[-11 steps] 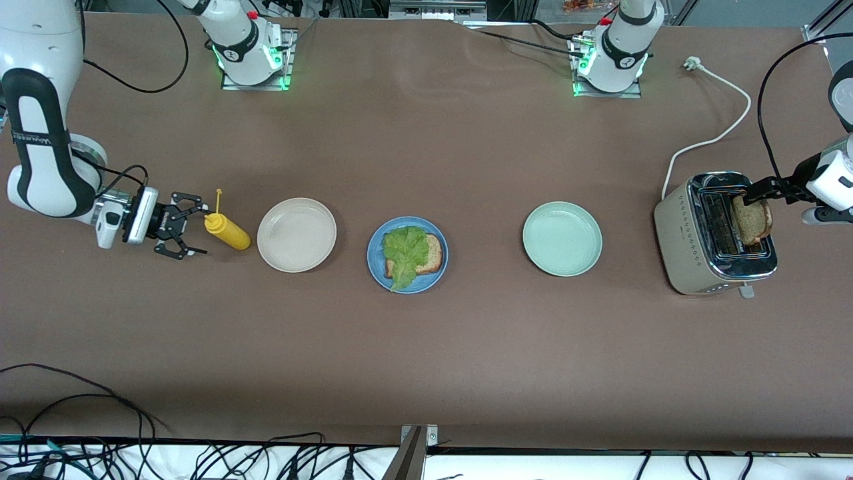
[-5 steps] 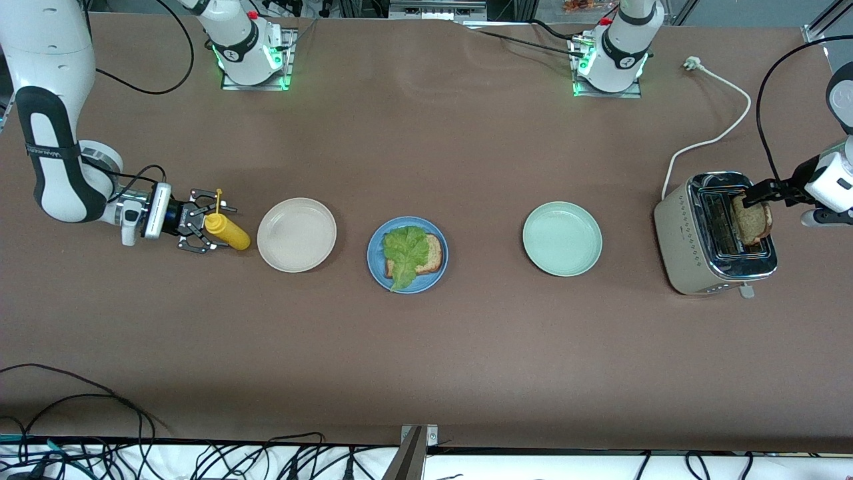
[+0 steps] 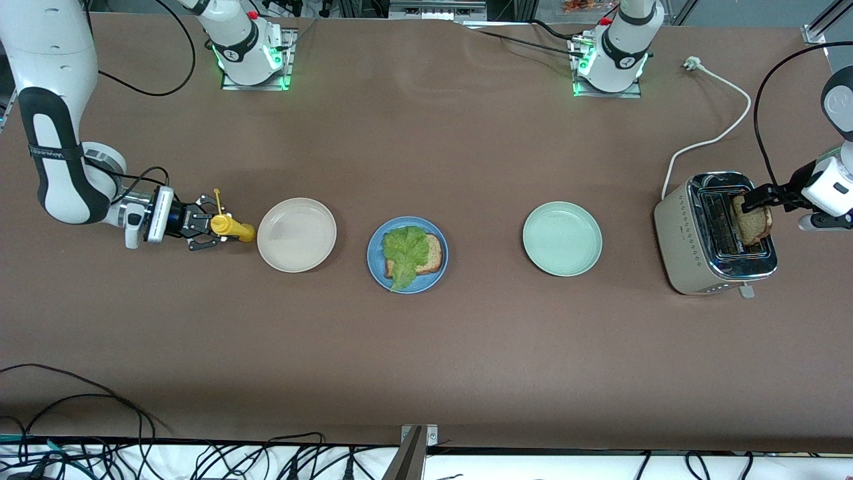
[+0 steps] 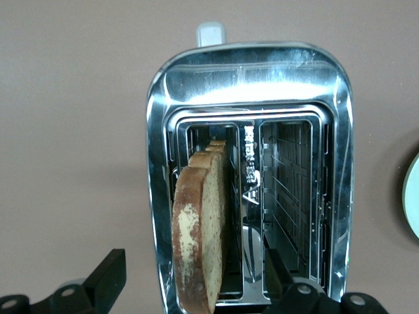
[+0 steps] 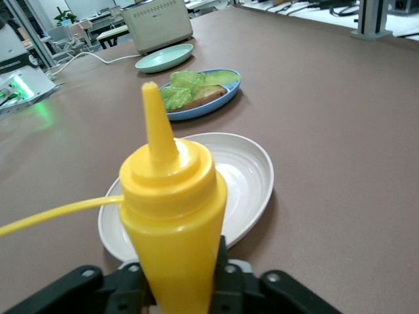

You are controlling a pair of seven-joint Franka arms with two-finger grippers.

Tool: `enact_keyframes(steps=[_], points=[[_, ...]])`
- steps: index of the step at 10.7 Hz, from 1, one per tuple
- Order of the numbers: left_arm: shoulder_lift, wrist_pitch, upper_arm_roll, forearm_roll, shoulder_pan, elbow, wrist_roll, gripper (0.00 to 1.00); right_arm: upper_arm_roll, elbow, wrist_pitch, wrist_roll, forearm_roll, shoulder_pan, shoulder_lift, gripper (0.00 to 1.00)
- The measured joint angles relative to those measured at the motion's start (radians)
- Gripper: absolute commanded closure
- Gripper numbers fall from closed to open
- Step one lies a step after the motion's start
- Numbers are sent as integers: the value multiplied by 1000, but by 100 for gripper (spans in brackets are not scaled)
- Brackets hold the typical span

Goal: Make sandwich in blue plate with both arms
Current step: 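Grasp the yellow mustard bottle with the right gripper and lift it, then tilt the mustard over the sandwich while the left gripper lifts the bread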

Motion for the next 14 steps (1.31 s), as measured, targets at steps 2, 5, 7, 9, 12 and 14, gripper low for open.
enact_keyframes(steps=[2,5,7,9,12,14], points=[[2,8,0,0,0,2,0,17,23,34,30,140,-72,1,-4,85],[7,9,0,0,0,2,0,40,43,131,35,413,-286,2,-14,88],[23,22,0,-33,-1,6,0,63,94,217,35,640,-483,4,-40,88],[34,32,0,-39,-1,10,0,72,168,291,35,848,-647,6,-69,88],[44,34,0,-40,-1,40,0,73,231,494,-137,1085,-848,27,-91,88],[44,34,-1,-40,-2,54,0,75,234,609,-230,1173,-965,65,-93,88]])
